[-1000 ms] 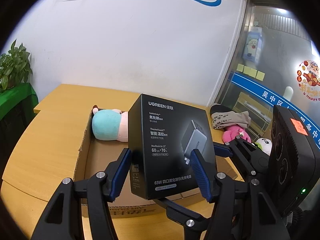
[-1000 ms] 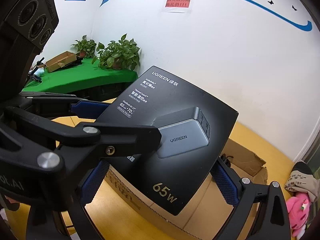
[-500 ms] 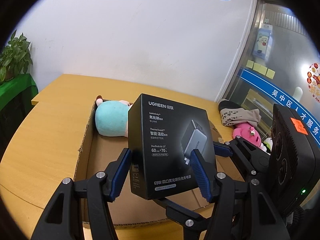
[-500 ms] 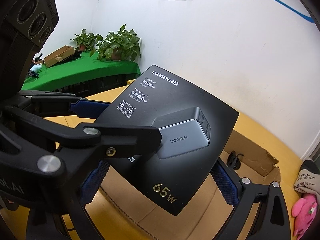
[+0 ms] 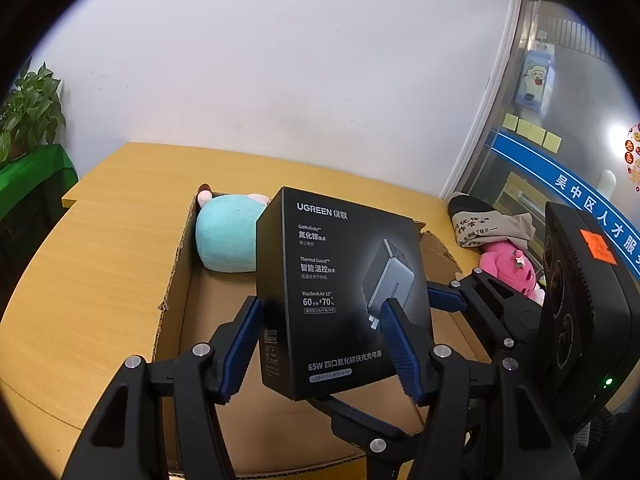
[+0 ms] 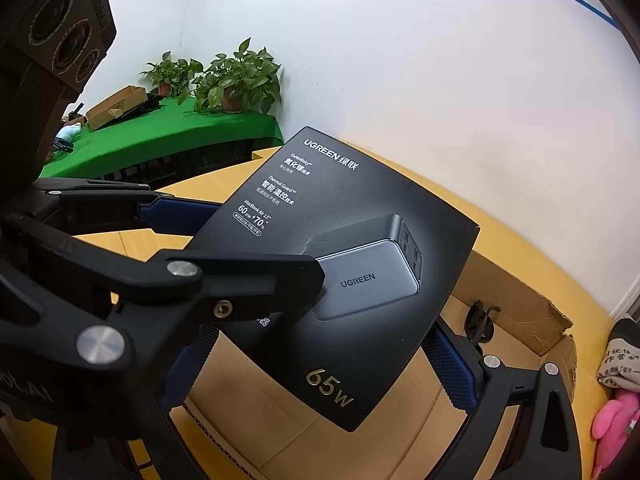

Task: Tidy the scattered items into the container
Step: 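Lift the charger box with the left gripper and carry it over the cardboard box, then lower the charger box into the cardboard box and open the left gripper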

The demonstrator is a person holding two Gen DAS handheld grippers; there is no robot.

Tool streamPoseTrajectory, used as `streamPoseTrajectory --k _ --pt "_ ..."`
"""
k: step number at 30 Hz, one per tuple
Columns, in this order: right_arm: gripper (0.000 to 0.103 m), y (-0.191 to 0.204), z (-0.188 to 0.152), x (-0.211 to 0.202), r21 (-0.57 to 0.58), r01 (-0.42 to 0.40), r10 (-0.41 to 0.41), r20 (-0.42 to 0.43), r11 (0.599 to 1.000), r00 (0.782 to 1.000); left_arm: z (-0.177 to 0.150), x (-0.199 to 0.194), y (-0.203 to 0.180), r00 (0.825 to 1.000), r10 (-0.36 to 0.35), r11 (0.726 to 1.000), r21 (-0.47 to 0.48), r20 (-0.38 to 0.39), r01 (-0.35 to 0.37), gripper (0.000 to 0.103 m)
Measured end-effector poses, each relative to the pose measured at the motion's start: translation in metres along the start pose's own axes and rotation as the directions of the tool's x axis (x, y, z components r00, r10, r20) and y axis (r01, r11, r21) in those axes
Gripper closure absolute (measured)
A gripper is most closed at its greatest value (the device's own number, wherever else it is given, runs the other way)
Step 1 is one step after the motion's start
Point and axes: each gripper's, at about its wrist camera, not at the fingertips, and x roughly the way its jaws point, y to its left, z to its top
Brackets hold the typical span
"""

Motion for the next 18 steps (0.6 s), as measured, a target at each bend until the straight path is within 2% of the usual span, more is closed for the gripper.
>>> streamPoseTrajectory --k 18 --pt "0.002 -0.001 0.004 0.015 -0.003 -0.007 0.007 -0.022 1.0 1.0 0.004 0.009 0.006 0.999 0.027 1.0 0.012 -0.023 -0.027 0.043"
